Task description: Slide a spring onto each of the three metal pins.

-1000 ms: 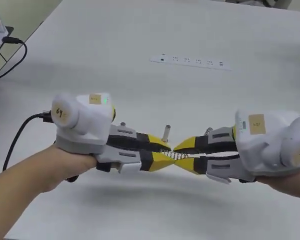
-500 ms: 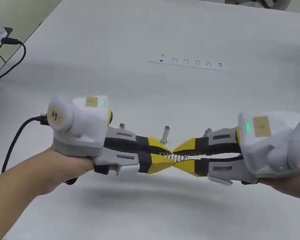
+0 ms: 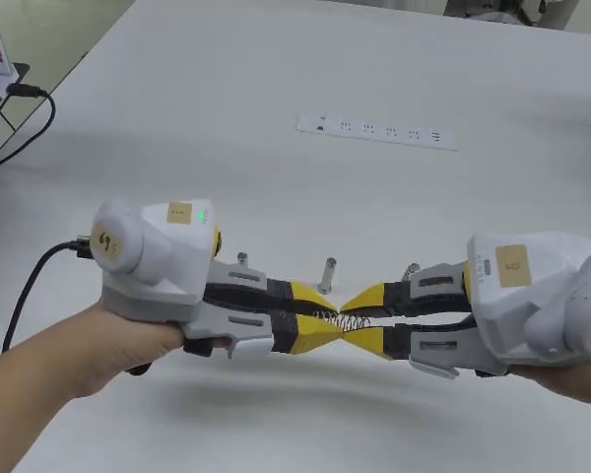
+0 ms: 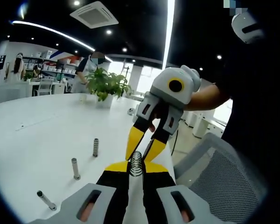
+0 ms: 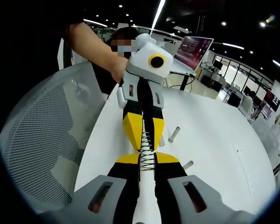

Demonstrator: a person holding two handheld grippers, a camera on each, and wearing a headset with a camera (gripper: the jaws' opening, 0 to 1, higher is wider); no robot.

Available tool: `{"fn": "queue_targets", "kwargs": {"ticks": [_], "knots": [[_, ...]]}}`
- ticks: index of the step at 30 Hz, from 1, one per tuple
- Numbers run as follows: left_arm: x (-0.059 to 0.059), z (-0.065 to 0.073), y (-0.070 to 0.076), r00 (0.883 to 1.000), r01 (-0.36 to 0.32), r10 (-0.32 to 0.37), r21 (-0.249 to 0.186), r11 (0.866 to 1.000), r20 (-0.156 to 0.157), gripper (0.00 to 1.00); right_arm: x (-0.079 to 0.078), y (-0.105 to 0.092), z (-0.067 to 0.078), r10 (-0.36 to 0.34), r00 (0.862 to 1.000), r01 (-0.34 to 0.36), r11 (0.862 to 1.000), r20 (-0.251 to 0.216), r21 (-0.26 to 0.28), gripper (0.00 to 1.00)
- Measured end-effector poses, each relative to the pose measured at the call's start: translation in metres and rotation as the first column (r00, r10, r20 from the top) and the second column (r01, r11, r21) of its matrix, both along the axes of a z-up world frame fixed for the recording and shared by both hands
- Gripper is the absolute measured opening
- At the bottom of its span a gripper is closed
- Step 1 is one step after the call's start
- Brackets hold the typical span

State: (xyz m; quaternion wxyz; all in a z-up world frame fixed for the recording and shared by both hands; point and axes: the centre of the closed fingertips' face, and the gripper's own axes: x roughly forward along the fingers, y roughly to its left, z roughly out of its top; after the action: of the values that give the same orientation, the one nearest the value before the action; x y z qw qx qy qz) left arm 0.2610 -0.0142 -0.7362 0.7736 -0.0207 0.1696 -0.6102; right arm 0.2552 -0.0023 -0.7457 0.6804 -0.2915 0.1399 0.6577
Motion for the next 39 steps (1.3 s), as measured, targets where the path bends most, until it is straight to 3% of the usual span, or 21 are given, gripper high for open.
{"fn": "queue_targets", "kwargs": {"ticks": [15, 20, 23, 29, 39], "knots": [[-0.005, 0.001, 0.000, 1.000, 0.005, -0.005, 0.000, 1.000, -0.026, 0.02, -0.005, -0.001, 0.001, -0.018, 0.999, 0.018, 1.000, -0.040, 0.003, 0.10], [-0.007, 0.004, 0.000, 0.999, 0.003, -0.004, -0.011, 1.000, -0.044, 0.02, -0.006, -0.002, 0.002, -0.004, 1.000, 0.004, 1.000, -0.016, -0.003, 0.09], [-0.007, 0.005, 0.000, 0.999, 0.006, -0.006, -0.009, 1.000, -0.032, 0.02, -0.006, -0.002, 0.002, -0.007, 1.000, 0.007, 1.000, -0.027, 0.000, 0.09], [-0.007, 0.004, 0.001, 0.999, 0.002, -0.002, -0.007, 1.000, -0.038, 0.02, -0.003, -0.006, -0.003, -0.028, 0.998, 0.028, 1.000, -0.055, -0.012, 0.10], [-0.006, 0.005, 0.001, 0.999, 0.003, -0.004, -0.014, 1.000, -0.039, 0.02, -0.002, -0.011, -0.005, -0.042, 0.997, 0.041, 0.999, -0.060, -0.004, 0.08]]}}
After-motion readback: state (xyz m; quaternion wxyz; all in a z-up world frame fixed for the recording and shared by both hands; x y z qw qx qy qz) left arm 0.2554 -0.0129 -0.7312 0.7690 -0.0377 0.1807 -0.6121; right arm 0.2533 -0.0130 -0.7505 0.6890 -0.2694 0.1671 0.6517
